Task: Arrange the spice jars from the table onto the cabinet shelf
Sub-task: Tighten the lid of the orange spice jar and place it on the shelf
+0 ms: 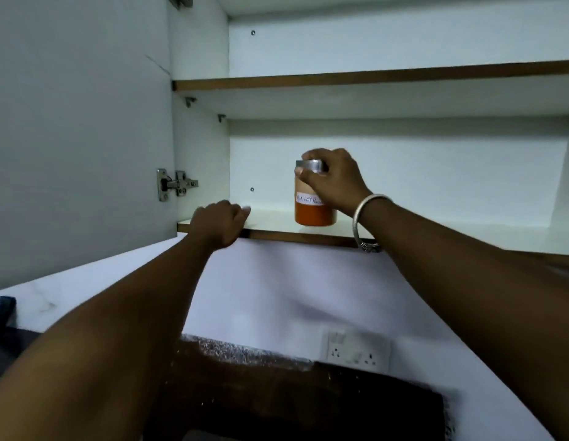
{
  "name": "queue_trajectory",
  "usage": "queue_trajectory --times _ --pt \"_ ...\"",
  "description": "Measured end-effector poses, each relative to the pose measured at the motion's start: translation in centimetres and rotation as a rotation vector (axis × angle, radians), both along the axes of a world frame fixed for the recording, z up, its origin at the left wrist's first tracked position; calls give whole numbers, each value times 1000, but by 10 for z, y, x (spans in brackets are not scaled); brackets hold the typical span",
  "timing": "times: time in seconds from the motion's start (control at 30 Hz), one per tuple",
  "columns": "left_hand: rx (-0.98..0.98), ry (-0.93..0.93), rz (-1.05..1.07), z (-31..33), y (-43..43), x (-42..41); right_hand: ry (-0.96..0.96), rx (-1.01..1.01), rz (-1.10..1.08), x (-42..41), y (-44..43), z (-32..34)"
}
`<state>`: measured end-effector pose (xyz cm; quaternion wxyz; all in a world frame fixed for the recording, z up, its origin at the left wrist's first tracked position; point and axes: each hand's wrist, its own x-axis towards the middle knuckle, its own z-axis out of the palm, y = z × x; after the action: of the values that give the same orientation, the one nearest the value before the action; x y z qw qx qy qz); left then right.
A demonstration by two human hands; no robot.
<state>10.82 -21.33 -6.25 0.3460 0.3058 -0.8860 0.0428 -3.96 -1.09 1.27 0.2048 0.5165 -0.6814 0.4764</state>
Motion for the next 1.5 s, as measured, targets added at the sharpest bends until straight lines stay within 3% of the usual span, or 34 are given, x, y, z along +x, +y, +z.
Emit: queue_trajectory --times 0.17,0.27,0.43,0.73,0.93,1.03,1.13,1.27,1.4,1.5 --pt "-175 -9 -23 -3 -29 -20 -105 74 81 -26 -93 -14" --pt "-223 91 -83 -12 -42 -25 -130 129 153 -36 -152 -11" --pt "-255 125 -137 -15 -54 -32 111 370 -84 -51 -234 6" --pt "-297 171 -150 -19 -68 -36 284 497 -4 -63 -325 25" --pt "-309 210 -166 -19 -67 -38 336 504 -36 -63 -327 29" --pt "-310 231 -171 -20 -64 -36 185 559 -34 -55 -323 18" --pt "-303 242 -160 -19 -61 -33 -241 403 115 -49 -301 7" --pt "-231 196 -128 -17 -58 -33 -533 642 161 -49 -228 -10" --pt "-104 142 -107 -12 -48 -28 -746 626 449 -35 -149 -19" --pt "-10 40 -57 -7 -19 -24 -817 529 529 -19 -93 -22"
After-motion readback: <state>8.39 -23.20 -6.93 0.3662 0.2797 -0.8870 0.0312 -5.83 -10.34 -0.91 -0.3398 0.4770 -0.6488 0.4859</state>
